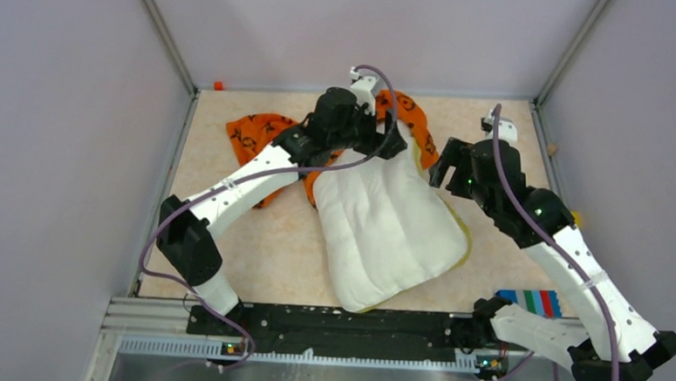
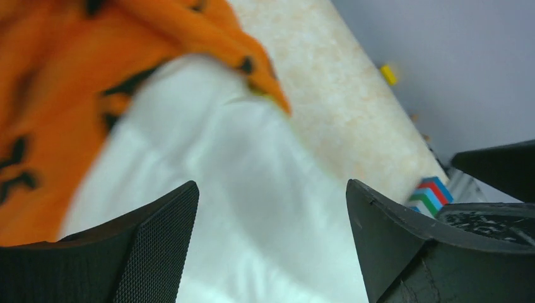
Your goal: Put the pillow into the pillowcase
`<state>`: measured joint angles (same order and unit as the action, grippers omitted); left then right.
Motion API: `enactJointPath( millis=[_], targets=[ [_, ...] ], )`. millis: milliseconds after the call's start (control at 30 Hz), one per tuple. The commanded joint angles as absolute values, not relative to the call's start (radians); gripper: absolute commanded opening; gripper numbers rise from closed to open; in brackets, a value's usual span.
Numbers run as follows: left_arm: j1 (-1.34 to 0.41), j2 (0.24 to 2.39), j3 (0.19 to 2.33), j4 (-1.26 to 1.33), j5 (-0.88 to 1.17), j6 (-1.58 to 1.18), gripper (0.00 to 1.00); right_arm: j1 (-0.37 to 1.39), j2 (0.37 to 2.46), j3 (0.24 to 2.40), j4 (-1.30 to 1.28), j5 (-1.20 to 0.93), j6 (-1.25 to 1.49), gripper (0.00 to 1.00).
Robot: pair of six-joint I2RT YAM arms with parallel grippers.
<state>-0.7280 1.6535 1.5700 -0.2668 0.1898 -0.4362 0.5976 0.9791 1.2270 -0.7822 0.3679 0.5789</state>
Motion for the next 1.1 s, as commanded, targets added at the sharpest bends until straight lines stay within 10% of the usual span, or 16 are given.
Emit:
enactJointPath(
  millis=[0, 633, 767, 833, 967, 1067],
  targets=[
    [-0.69, 1.591, 1.548, -0.297, 0.073, -0.348, 0.94, 0.546, 0.996, 1.258, -0.829, 0.438, 0.555, 0.77],
    [-0.632, 1.935, 1.592, -0.284, -0.15, -0.146, 0.77, 0.502, 1.037, 0.714, -0.451, 0.062, 0.695, 0.77],
    [-0.632, 1.986, 1.616, -0.342, -0.208, -0.181, 0.31, 0.502, 1.114, 0.649, -0.357, 0.066, 0.698, 0.75],
    [-0.635, 1.974, 1.629, -0.399, -0.185, -0.201, 0.0, 0.502, 1.176, 0.656, -0.301, 0.05, 0.69, 0.66],
    [-0.71, 1.849, 1.629, -0.491, -0.132, -0.211, 0.0, 0.502, 1.302, 0.745, -0.253, 0.029, 0.668, 0.08],
    [-0.799, 1.746, 1.633, -0.556, -0.031, -0.253, 0.0, 0.502, 1.382, 0.862, -0.26, 0.039, 0.652, 0.0]
  ],
)
